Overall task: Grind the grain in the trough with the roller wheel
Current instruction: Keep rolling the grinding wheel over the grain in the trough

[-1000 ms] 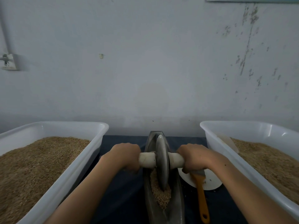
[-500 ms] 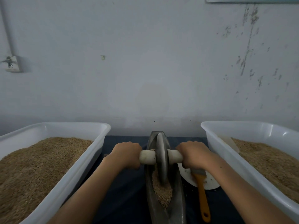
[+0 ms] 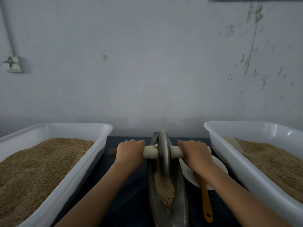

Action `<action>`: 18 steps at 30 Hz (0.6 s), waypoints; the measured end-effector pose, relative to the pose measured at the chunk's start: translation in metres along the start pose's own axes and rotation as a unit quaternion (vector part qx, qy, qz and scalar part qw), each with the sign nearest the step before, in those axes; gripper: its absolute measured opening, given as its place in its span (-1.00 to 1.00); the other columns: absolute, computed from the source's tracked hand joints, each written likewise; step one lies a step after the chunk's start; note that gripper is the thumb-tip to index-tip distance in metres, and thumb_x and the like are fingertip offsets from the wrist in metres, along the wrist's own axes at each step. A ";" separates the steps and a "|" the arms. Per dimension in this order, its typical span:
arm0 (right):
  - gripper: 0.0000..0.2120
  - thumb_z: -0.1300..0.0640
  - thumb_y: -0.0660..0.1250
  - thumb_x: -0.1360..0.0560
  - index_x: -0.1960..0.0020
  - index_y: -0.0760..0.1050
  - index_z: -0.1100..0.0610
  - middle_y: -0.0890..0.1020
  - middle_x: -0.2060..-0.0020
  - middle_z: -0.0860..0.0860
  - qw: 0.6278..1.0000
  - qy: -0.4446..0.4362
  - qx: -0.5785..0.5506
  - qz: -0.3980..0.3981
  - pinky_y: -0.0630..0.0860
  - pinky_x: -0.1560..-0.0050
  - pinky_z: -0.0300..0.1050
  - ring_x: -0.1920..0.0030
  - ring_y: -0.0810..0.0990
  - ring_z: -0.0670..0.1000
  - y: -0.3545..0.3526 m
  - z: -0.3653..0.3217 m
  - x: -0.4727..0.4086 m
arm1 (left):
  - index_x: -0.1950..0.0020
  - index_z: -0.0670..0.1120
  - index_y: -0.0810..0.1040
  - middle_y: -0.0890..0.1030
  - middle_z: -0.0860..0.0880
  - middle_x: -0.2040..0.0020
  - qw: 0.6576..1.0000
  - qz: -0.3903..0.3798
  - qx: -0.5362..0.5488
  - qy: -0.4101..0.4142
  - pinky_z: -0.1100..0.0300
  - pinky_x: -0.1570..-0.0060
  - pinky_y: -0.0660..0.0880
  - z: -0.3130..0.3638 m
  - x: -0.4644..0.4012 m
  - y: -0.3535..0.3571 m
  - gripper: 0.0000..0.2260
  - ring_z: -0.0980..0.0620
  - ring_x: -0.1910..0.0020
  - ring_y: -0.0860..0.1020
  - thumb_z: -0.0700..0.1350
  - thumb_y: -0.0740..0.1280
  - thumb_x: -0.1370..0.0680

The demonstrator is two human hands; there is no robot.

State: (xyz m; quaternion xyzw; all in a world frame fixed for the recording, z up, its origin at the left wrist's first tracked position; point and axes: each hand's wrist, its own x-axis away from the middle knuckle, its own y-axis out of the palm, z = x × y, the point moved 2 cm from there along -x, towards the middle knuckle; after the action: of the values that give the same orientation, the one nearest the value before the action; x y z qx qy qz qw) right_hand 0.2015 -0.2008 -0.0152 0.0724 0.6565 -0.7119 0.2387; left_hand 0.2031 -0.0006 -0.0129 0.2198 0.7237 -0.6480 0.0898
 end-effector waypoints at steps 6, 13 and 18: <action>-0.79 0.14 0.34 -0.46 -0.09 0.49 0.04 0.59 0.09 -0.01 0.985 -0.065 0.020 -0.160 0.33 0.24 -0.17 0.11 0.56 0.02 -0.018 0.002 -0.003 | -0.16 -0.06 0.50 0.60 -0.04 -0.03 0.977 -0.213 0.024 0.018 0.16 0.12 0.43 -0.007 -0.005 -0.006 -0.67 -0.01 0.03 0.57 -0.03 0.40 -0.43; -0.77 0.11 0.40 -0.43 -0.07 0.50 0.03 0.59 0.12 -0.02 0.969 -0.058 -0.017 -0.239 0.38 0.24 -0.20 0.13 0.56 -0.01 -0.020 0.002 -0.002 | -0.07 -0.13 0.55 0.60 0.02 0.21 0.960 -0.275 0.042 0.003 0.20 0.21 0.43 -0.005 -0.002 -0.011 -0.70 0.08 0.27 0.53 -0.04 0.43 -0.41; -0.88 0.16 0.29 -0.48 0.00 0.44 0.00 0.61 0.05 -0.01 0.994 -0.025 0.001 -0.107 0.32 0.18 -0.14 0.07 0.57 0.04 -0.011 0.000 -0.004 | -0.13 -0.01 0.47 0.57 -0.02 -0.02 0.996 -0.085 -0.018 -0.007 0.14 0.16 0.32 0.001 -0.003 -0.004 -0.77 -0.02 0.03 0.53 -0.04 0.32 -0.49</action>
State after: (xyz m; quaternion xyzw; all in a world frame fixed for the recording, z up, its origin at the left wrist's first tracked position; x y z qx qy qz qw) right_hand 0.2000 -0.1996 -0.0043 -0.0161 0.6537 -0.7356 0.1771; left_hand 0.2040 -0.0026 -0.0082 0.1516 0.7504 -0.6419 0.0437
